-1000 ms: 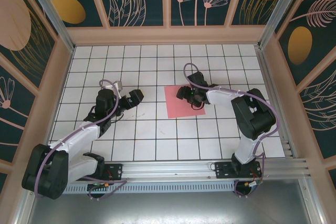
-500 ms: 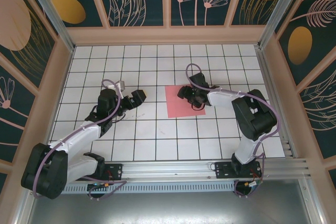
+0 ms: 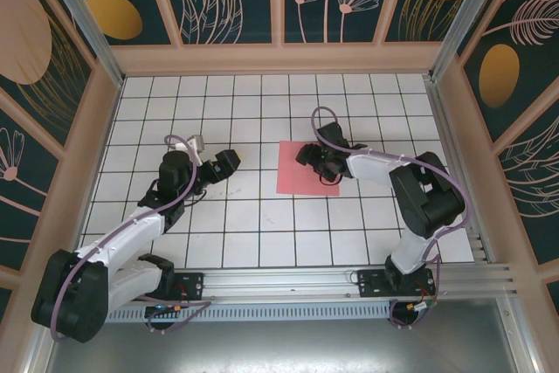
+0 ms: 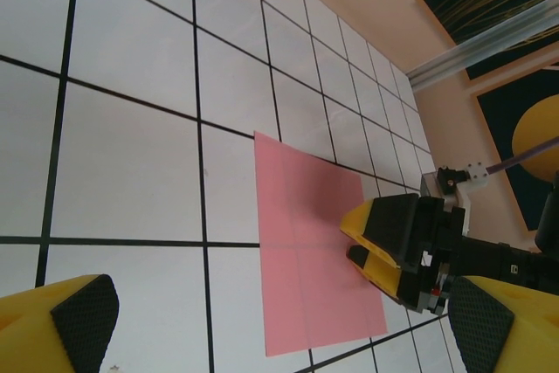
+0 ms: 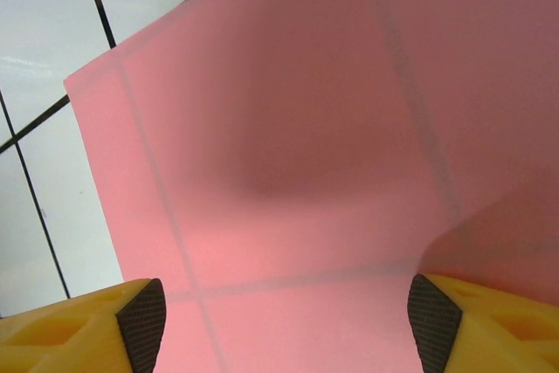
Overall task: Fold a paper plane with a square sheet of paper (pick it up from the middle)
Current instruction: Move the square sheet of paper to the center of the table.
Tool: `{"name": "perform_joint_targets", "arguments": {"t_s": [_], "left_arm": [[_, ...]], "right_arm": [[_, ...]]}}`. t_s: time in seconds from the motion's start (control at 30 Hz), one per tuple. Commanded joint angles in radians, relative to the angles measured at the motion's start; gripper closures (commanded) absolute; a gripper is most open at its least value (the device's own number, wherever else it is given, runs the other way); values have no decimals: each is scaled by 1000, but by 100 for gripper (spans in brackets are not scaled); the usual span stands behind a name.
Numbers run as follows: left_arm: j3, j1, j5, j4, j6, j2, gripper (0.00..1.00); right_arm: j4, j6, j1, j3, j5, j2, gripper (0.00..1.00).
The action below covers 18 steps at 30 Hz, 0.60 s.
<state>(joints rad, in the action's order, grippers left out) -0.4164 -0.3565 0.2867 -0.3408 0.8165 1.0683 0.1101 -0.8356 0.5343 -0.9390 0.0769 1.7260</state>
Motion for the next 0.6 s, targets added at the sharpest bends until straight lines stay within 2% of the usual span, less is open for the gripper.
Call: {"name": "perform_joint_targets", "arguments": {"t_s": [0.0, 0.1, 0.23, 0.43, 0.57], "left_arm": [[25, -5, -37, -45, 5, -18, 1], [20, -11, -49, -73, 16, -7, 1], [-14, -49, -57, -54, 5, 42, 1], [-21, -122, -111, -97, 30, 88, 1], [-35, -130, -107, -97, 28, 121, 1]], "right_arm": [[64, 108, 7, -51, -87, -55, 20], [116, 216, 7, -106, -150, -31, 18], [241, 323, 29, -205, -170, 39, 17], [340, 352, 40, -296, -178, 117, 17], [380, 362, 54, -339, -172, 149, 17]]}}
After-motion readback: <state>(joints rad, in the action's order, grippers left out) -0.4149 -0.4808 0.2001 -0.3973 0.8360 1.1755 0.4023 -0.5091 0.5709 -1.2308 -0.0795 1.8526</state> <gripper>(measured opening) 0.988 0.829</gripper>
